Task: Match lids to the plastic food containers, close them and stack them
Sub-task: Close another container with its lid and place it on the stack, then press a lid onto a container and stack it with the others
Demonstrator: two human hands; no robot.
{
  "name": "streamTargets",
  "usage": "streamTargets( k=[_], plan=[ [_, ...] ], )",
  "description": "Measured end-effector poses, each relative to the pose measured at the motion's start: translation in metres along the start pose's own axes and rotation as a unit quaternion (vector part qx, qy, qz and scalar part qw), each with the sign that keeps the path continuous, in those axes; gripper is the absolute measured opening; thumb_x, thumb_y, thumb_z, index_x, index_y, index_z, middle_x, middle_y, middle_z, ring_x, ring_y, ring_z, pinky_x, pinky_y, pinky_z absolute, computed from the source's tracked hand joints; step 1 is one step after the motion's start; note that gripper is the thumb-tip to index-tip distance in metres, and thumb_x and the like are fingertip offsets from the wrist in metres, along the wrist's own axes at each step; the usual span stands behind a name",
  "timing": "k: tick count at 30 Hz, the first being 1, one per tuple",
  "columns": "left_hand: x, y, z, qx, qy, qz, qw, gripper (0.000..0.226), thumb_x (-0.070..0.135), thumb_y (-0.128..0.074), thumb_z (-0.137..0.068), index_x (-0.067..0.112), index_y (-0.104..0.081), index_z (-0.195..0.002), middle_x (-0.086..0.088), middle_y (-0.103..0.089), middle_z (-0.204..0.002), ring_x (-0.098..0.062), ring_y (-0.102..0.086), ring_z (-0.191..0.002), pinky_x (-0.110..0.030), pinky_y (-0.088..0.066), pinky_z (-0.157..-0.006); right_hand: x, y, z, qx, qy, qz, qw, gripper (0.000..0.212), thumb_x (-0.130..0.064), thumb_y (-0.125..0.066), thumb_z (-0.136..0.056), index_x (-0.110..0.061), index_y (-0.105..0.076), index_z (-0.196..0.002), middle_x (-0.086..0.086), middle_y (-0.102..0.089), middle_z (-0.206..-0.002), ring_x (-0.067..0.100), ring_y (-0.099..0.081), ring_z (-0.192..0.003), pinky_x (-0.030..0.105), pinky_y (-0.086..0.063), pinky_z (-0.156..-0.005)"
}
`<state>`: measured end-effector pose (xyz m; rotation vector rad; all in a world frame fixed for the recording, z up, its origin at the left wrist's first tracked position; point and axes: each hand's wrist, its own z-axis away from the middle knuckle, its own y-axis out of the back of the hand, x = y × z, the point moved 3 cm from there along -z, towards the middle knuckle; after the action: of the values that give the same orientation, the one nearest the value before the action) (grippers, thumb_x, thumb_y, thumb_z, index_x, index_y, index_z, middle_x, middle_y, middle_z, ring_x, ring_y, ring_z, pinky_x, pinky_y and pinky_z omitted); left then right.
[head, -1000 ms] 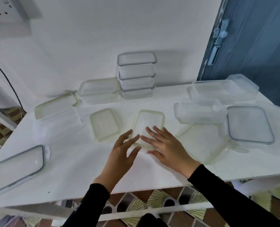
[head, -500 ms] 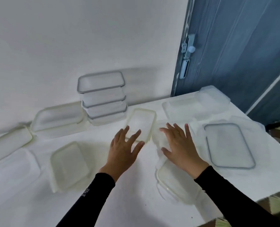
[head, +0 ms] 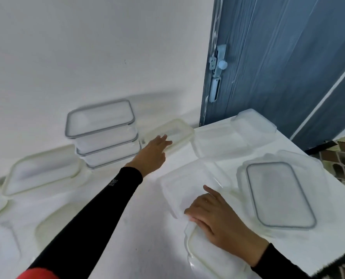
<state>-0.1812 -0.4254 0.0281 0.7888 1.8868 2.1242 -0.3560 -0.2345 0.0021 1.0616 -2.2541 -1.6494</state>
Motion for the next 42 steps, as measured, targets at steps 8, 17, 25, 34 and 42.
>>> streamTargets(
  k=[8, 17, 25, 34, 42],
  plan=[
    [-0.014, 0.014, -0.019, 0.031, 0.061, -0.055, 0.996, 0.037, 0.027, -0.052, -0.098, 0.008, -0.049, -0.129, -0.012, -0.053, -0.133, -0.032, -0.054, -0.117, -0.040, -0.044, -0.090, -0.024, -0.026, -0.028, -0.047, 0.082, -0.018, 0.995, 0.025, -0.010, -0.060, -0.084, -0.027, -0.065, -0.102, -0.008, -0.061, -0.086, 0.016, -0.055, -0.082, 0.028, -0.036, -0.096],
    [-0.016, -0.001, -0.011, 0.111, 0.067, -0.010, 0.991, 0.040, 0.016, -0.055, -0.096, 0.003, -0.054, -0.134, -0.017, -0.039, -0.151, -0.034, -0.042, -0.136, -0.046, -0.039, -0.107, -0.014, -0.013, -0.025, 0.017, -0.007, -0.031, 0.999, 0.031, -0.036, -0.059, -0.092, -0.025, -0.065, -0.120, -0.001, -0.063, -0.114, 0.017, -0.057, -0.108, 0.036, -0.033, -0.110],
    [0.042, -0.034, 0.099, 0.191, 0.016, 0.039, 0.981, 0.016, 0.033, -0.061, -0.089, 0.023, -0.074, -0.091, -0.007, -0.064, -0.128, -0.030, -0.057, -0.120, -0.040, -0.050, -0.093, 0.052, 0.069, 0.059, 0.015, -0.435, 0.200, 0.878, 0.052, -0.058, -0.039, -0.091, -0.024, -0.059, -0.125, 0.025, -0.033, -0.152, 0.050, -0.026, -0.140, 0.054, -0.007, -0.113],
    [0.064, -0.053, 0.178, 0.178, 0.047, 0.013, 0.983, 0.042, 0.055, -0.045, -0.085, 0.025, -0.074, -0.089, 0.011, -0.069, -0.111, -0.020, -0.061, -0.104, -0.036, -0.048, -0.081, 0.063, 0.069, 0.070, -0.139, -0.534, 0.134, 0.823, 0.102, -0.082, -0.055, -0.071, -0.024, -0.019, -0.147, 0.018, 0.013, -0.161, 0.052, 0.012, -0.144, 0.065, 0.003, -0.115],
    [0.040, -0.071, 0.264, 0.253, 0.075, 0.052, 0.963, 0.011, 0.013, -0.077, -0.082, 0.016, -0.072, -0.091, -0.008, -0.062, -0.125, -0.033, -0.052, -0.122, -0.039, -0.044, -0.100, 0.016, 0.078, 0.059, -0.016, -0.434, 0.059, 0.899, 0.096, -0.075, -0.059, -0.069, -0.031, -0.028, -0.149, 0.001, -0.020, -0.161, 0.039, -0.020, -0.144, 0.054, -0.022, -0.115]
  ],
)
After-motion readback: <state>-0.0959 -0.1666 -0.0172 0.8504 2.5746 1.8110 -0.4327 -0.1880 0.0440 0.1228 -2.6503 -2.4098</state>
